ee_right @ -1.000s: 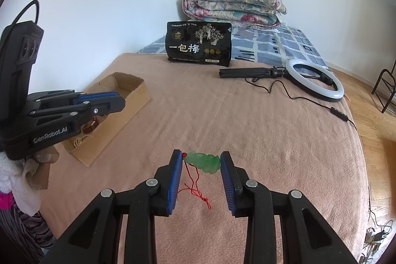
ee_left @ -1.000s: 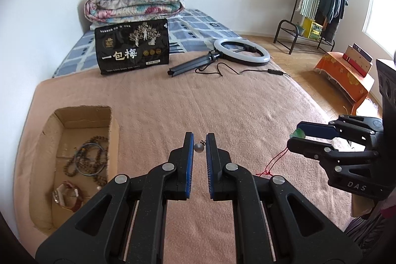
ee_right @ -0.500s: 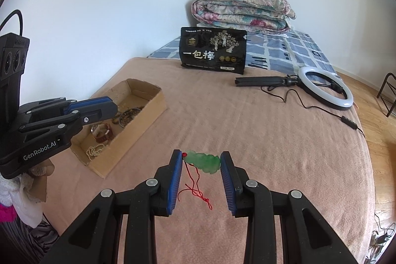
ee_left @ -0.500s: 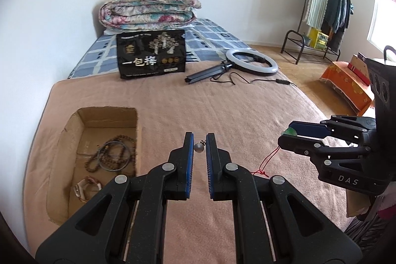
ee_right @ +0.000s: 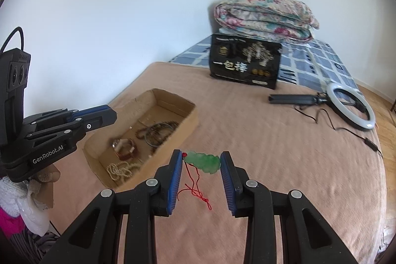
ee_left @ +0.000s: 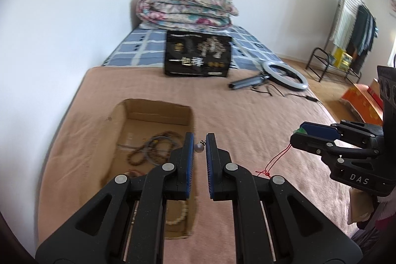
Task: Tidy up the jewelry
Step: 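Carry the earring with the left gripper while the right gripper carries the pendant over the box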
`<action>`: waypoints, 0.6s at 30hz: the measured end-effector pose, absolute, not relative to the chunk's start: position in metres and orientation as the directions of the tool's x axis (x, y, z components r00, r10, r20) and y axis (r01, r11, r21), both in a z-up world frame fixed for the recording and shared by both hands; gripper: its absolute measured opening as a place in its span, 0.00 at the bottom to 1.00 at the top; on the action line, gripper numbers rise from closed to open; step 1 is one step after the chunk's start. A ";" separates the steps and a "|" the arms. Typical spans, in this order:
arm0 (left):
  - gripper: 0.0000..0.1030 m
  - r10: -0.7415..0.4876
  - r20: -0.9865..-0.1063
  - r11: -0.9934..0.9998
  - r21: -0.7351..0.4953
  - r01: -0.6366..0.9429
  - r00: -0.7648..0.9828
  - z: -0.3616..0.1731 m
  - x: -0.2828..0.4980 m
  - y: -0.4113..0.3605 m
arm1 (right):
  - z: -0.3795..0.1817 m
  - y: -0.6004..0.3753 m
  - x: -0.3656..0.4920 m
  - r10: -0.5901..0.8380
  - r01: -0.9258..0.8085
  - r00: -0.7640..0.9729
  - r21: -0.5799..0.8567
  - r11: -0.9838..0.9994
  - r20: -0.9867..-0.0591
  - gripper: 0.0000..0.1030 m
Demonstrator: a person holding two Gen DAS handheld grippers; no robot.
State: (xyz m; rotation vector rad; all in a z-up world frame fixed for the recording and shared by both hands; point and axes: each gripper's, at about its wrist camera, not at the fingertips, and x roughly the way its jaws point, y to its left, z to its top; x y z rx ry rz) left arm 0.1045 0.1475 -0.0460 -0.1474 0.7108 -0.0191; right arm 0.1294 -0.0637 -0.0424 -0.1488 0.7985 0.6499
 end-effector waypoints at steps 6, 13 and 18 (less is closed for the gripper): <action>0.08 -0.010 -0.663 0.983 -0.142 -0.113 0.749 -0.050 0.103 0.182 | -0.038 -0.036 0.141 0.515 -0.613 0.502 0.134 0.778 -0.694 0.31; 0.08 0.025 -0.685 0.978 -0.134 -0.159 0.728 -0.060 0.102 0.203 | -0.029 -0.015 0.157 0.552 -0.620 0.499 0.169 0.766 -0.668 0.31; 0.08 0.037 -0.684 0.972 -0.144 -0.185 0.729 -0.061 0.103 0.213 | -0.023 0.007 0.166 0.568 -0.633 0.501 0.172 0.755 -0.653 0.31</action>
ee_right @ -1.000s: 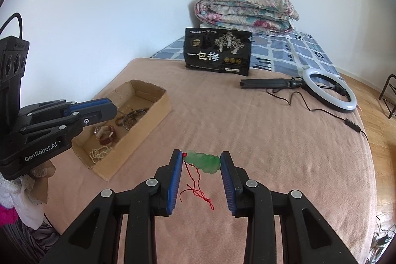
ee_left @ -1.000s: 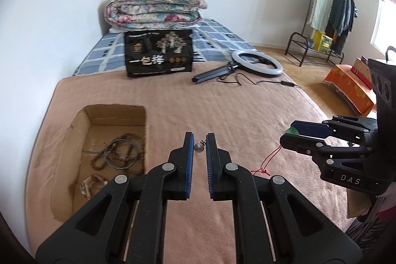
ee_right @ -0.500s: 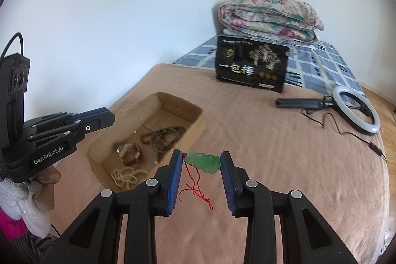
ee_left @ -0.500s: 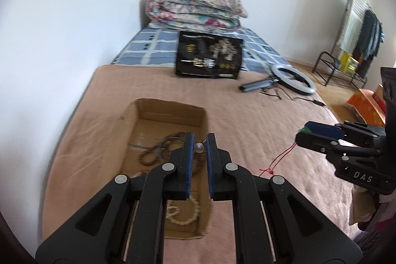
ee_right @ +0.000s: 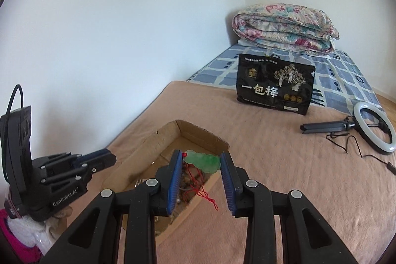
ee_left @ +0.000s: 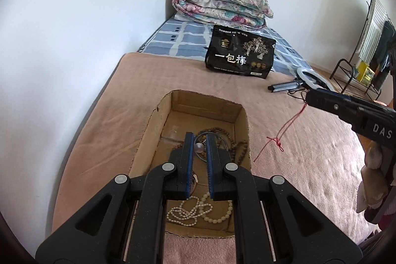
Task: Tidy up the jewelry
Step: 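Carry the earring with the left gripper while the right gripper carries the pendant over the box, then open both grippers to drop the earring and jade pendant into the box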
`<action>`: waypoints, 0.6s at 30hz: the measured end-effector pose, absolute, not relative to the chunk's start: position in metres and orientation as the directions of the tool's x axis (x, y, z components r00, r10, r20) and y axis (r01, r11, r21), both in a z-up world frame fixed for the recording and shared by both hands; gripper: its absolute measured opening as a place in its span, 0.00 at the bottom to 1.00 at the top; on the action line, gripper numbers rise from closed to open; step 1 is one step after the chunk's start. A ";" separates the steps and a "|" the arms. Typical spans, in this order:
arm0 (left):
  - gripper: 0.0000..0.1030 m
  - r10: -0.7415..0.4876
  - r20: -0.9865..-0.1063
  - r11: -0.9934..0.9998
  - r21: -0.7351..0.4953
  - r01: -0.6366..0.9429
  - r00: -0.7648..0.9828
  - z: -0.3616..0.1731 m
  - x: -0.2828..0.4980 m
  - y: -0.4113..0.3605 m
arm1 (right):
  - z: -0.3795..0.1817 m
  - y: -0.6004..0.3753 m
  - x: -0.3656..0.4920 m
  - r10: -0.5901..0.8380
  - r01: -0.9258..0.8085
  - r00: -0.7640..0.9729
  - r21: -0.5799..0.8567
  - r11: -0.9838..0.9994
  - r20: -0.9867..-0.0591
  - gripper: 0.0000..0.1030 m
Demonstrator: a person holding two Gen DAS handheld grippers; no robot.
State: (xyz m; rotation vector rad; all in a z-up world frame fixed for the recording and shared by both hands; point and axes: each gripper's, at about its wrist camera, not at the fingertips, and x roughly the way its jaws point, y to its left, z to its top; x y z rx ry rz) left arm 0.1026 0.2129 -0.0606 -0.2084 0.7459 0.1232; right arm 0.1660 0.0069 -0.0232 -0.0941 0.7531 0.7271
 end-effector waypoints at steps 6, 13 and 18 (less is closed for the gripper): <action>0.08 0.042 -0.687 0.971 -0.144 -0.192 0.726 -0.063 0.104 0.217 | -0.025 0.026 0.178 0.578 -0.637 0.500 0.178 0.750 -0.645 0.31; 0.08 0.053 -0.691 0.968 -0.141 -0.206 0.721 -0.065 0.106 0.219 | -0.035 0.048 0.191 0.577 -0.641 0.491 0.177 0.747 -0.653 0.31; 0.08 0.061 -0.699 0.967 -0.135 -0.215 0.713 -0.070 0.107 0.221 | -0.048 0.059 0.200 0.555 -0.634 0.488 0.163 0.756 -0.674 0.31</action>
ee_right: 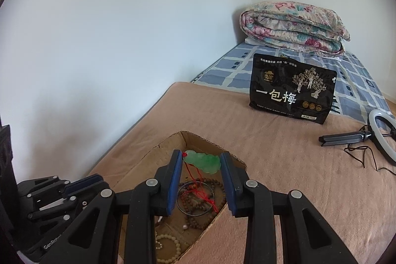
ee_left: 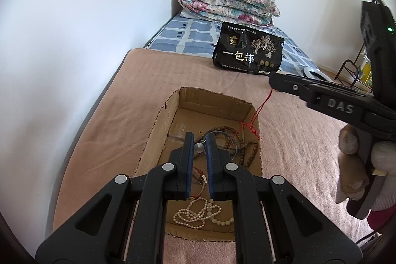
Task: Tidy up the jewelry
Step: 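Open both grippers to drop the earring and jade pendant into the box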
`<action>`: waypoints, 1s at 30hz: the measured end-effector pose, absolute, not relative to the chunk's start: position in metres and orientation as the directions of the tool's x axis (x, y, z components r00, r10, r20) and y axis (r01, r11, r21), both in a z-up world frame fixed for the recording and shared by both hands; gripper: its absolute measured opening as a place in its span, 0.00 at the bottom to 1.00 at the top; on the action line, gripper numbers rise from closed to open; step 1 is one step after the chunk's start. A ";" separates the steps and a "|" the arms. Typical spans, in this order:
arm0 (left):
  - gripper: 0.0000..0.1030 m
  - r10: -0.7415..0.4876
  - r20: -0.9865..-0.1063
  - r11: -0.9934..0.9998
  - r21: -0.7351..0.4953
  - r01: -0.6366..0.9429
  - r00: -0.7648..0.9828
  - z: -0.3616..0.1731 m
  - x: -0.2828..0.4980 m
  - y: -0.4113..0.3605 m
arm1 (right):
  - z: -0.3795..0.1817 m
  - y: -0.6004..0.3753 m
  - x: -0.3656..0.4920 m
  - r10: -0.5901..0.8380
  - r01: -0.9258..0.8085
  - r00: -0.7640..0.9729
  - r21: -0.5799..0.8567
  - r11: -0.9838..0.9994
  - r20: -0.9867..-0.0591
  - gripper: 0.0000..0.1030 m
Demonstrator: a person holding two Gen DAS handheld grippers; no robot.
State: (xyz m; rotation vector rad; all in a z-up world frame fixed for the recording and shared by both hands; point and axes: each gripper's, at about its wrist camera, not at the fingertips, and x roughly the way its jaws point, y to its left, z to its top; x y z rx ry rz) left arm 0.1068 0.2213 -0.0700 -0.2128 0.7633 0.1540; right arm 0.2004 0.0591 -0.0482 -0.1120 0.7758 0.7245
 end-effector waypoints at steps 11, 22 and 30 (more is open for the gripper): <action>0.08 0.061 -0.725 0.964 -0.135 -0.228 0.686 -0.082 0.114 0.219 | -0.081 0.070 0.213 0.495 -0.603 0.470 0.144 0.785 -0.731 0.31; 0.08 0.061 -0.737 0.961 -0.139 -0.240 0.673 -0.085 0.116 0.221 | -0.090 0.070 0.216 0.474 -0.587 0.465 0.140 0.797 -0.747 0.45; 0.40 0.078 -0.726 0.958 -0.136 -0.254 0.683 -0.084 0.113 0.222 | -0.081 0.063 0.213 0.476 -0.575 0.495 0.137 0.807 -0.727 0.74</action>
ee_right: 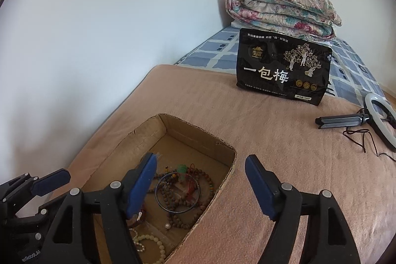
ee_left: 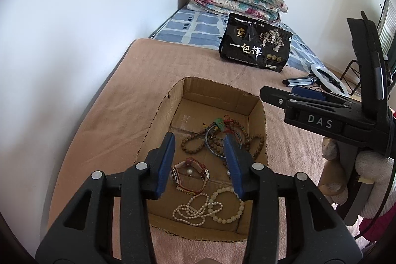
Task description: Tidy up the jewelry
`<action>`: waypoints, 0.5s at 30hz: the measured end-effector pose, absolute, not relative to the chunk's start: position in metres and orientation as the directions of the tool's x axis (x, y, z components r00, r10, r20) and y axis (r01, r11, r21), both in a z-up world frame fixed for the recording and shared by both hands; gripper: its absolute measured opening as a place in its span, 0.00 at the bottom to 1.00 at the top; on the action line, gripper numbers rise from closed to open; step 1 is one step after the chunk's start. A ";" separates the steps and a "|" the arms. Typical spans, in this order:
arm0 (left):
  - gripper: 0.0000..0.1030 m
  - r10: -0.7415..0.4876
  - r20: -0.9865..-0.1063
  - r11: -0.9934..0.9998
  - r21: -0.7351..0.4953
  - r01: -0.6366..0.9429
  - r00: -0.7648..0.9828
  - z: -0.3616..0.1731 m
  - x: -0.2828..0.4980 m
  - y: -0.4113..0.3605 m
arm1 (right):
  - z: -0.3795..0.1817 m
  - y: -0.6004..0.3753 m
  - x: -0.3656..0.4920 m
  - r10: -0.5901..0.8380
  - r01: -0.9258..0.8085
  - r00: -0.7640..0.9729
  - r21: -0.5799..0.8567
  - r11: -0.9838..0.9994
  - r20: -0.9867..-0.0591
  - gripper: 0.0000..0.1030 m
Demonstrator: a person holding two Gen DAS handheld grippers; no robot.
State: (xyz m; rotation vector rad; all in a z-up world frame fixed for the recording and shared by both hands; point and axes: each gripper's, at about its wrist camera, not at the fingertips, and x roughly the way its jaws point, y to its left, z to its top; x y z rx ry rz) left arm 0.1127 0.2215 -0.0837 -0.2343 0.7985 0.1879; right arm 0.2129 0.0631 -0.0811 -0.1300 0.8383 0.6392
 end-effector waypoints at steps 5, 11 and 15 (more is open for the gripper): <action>0.40 0.085 -0.722 0.960 -0.125 -0.251 0.686 -0.082 0.112 0.220 | -0.077 0.059 0.209 0.482 -0.577 0.497 0.140 0.805 -0.721 0.77; 0.40 0.094 -0.716 0.963 -0.112 -0.247 0.692 -0.078 0.110 0.214 | -0.072 0.051 0.203 0.484 -0.575 0.502 0.142 0.806 -0.717 0.81; 0.40 0.105 -0.710 0.965 -0.097 -0.244 0.696 -0.075 0.107 0.209 | -0.067 0.044 0.199 0.481 -0.572 0.513 0.135 0.809 -0.710 0.84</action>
